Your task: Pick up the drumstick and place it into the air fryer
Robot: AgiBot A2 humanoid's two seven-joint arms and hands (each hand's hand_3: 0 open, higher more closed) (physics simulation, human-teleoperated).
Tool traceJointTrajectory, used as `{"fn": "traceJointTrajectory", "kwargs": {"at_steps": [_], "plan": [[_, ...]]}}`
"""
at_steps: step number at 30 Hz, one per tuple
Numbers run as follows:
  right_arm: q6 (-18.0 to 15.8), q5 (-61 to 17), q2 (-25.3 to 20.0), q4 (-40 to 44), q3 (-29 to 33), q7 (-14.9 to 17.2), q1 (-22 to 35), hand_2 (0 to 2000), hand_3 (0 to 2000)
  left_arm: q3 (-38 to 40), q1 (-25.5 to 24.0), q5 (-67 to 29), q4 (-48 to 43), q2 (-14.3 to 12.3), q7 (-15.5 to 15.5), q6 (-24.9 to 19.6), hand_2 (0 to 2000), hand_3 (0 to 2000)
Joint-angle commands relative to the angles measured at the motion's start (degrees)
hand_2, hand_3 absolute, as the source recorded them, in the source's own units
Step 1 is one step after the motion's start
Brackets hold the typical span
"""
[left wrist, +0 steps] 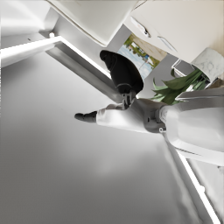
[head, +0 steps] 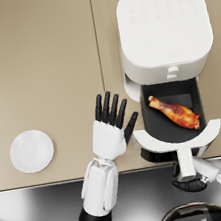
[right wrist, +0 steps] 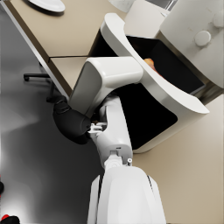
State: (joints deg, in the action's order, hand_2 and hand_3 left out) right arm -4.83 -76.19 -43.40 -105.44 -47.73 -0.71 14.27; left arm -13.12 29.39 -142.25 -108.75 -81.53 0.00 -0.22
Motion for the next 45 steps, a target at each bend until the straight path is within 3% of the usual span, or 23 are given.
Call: {"fn": "traceJointTrajectory", "kwargs": {"at_steps": [1,12,23,41,45], "plan": [[-0.1,0.0,-18.0,-3.7,-1.8,0.0,5.7,2000,2000,13.2,-4.2,0.0,-3.9,0.4,0.0,0.1,0,0],[-5.1,0.0,-21.1,8.7,-1.3,-0.4,16.3,2000,2000,26.7,-6.9,0.0,-0.6,0.1,0.0,0.2,0,0],[-9.1,-0.5,-26.7,26.3,-2.0,0.4,27.7,2000,2000,26.4,-8.0,0.0,-0.4,0.8,0.0,0.2,0,0],[-8.9,-0.6,-34.7,50.0,-1.3,-0.6,39.2,2000,2000,22.5,-7.7,0.0,2.4,2.1,0.0,0.2,0,0],[-9.1,-0.7,-34.7,50.5,-2.4,-0.6,39.8,2000,2000,22.0,-7.4,0.0,2.9,2.4,0.0,0.2,0,0]]}}
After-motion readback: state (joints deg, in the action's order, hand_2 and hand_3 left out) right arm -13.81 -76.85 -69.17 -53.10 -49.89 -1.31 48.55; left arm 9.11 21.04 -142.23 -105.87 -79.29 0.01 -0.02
